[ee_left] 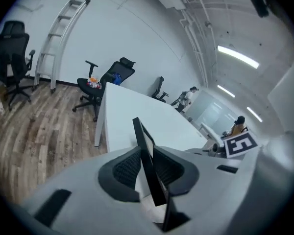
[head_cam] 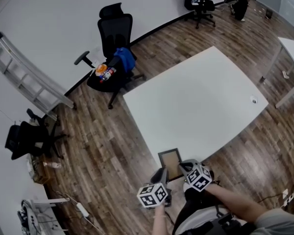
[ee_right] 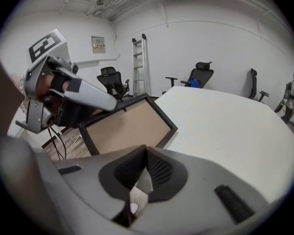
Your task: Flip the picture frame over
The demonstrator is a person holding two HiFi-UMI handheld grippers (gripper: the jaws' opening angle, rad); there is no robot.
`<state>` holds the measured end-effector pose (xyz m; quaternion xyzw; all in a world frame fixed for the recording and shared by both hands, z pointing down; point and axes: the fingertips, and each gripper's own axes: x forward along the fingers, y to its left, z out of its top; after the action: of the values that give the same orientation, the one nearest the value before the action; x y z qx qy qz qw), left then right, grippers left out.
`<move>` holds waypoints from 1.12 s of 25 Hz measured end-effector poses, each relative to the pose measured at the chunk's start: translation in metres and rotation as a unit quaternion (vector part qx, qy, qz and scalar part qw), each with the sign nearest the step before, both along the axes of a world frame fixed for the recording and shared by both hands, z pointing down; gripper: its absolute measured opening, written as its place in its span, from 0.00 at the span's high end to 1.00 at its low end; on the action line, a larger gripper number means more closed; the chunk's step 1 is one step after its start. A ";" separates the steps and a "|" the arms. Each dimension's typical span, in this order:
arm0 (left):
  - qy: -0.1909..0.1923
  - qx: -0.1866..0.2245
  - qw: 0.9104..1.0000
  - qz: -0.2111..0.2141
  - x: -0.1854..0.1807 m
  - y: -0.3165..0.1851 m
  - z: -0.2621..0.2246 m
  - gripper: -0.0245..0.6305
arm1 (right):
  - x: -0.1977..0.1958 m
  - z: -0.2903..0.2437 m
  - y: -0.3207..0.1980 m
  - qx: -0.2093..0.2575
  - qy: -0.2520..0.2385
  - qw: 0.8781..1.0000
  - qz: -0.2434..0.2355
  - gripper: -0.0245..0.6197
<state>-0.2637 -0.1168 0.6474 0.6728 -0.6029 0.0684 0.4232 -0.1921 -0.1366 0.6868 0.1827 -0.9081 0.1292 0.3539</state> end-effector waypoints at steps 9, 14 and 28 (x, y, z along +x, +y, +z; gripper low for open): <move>-0.119 -0.044 0.992 0.005 0.017 -0.010 0.034 0.85 | 0.025 -0.003 -0.028 -0.017 -0.022 0.998 0.063 0.96; -0.187 -0.064 0.980 -0.004 0.029 -0.008 0.053 0.86 | 0.036 -0.001 -0.034 -0.007 -0.040 0.996 0.084 0.96; -0.250 -0.081 0.965 -0.017 0.031 -0.010 0.059 0.86 | 0.038 -0.004 -0.038 -0.012 -0.047 0.995 0.088 0.96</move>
<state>-0.2325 -0.1266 0.7061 0.5878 -0.6932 0.2761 0.3126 -0.1544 -0.1746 0.6829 0.2512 -0.9025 0.1792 0.3006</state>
